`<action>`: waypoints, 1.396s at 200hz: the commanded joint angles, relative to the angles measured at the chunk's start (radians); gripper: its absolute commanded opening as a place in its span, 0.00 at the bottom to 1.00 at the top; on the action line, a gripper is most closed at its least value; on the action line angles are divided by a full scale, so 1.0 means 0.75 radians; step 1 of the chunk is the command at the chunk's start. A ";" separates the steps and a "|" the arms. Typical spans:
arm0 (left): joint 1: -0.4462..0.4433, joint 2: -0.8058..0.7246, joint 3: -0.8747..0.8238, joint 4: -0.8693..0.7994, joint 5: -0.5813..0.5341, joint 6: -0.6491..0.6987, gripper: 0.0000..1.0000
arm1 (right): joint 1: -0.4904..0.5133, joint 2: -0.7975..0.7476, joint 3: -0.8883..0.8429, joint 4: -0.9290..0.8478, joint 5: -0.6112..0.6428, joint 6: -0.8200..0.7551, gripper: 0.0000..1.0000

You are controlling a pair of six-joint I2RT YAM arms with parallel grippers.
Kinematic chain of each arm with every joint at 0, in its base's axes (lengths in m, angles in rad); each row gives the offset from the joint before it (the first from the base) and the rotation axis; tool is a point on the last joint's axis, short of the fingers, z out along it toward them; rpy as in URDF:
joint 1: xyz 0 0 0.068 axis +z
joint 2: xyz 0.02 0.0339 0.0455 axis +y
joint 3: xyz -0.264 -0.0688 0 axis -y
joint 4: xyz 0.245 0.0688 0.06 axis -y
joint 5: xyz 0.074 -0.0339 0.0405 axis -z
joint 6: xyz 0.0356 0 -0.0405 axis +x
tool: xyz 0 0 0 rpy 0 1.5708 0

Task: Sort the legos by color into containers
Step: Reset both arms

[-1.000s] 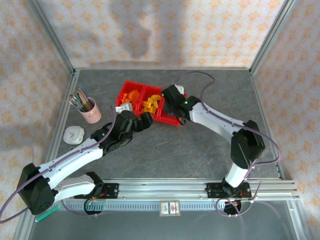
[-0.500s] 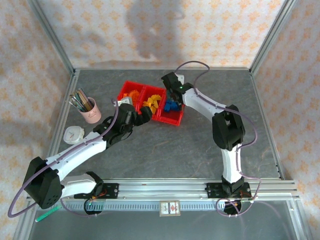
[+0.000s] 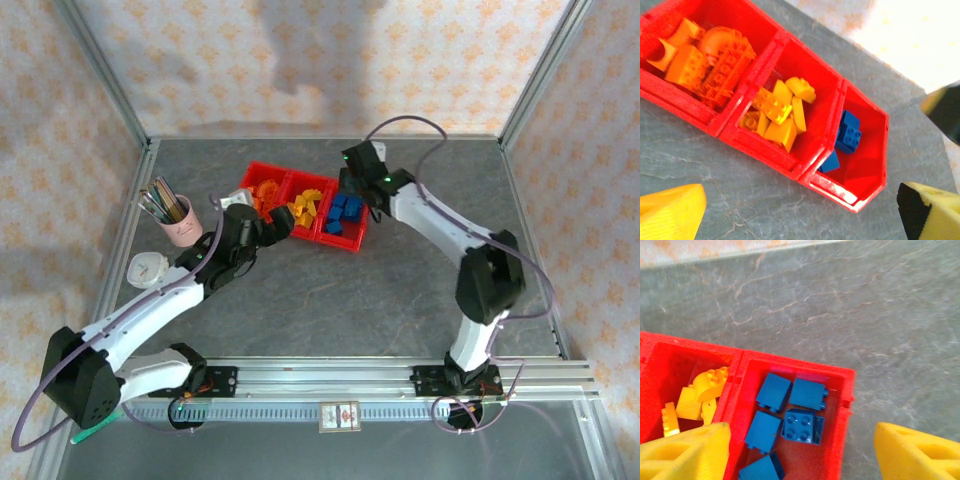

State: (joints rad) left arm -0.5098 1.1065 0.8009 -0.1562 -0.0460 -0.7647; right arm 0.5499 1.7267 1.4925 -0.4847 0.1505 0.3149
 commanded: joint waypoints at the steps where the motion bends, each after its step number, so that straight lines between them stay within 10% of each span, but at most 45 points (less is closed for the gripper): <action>1: 0.050 -0.085 -0.032 -0.072 -0.108 0.064 0.99 | -0.086 -0.195 -0.165 0.089 0.022 0.036 0.85; 52: 0.256 -0.256 -0.166 -0.040 -0.483 0.262 0.99 | -0.329 -0.528 -0.697 0.330 0.272 0.082 1.00; 87: 0.443 -0.246 -0.425 0.431 -0.720 0.528 0.99 | -0.503 -0.584 -1.048 0.728 0.437 -0.001 1.00; 152: 0.573 0.198 -0.824 1.662 -0.375 0.870 0.99 | -0.694 -0.426 -1.457 1.609 0.218 -0.208 1.00; 183: 0.576 0.318 -0.774 1.696 -0.301 0.968 1.00 | -0.698 -0.423 -1.587 2.015 0.027 -0.364 1.00; 223: 0.608 0.615 -0.902 2.286 -0.134 1.054 1.00 | -0.680 -0.369 -1.695 2.245 -0.126 -0.449 1.00; 279: 0.676 0.573 -0.785 1.981 -0.096 0.971 1.00 | -0.687 -0.285 -1.674 2.269 -0.188 -0.469 1.00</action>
State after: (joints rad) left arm -0.0158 1.5375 0.2016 1.2919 -0.1600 -0.0257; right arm 0.0364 1.5352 0.2195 1.1679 0.0360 -0.0063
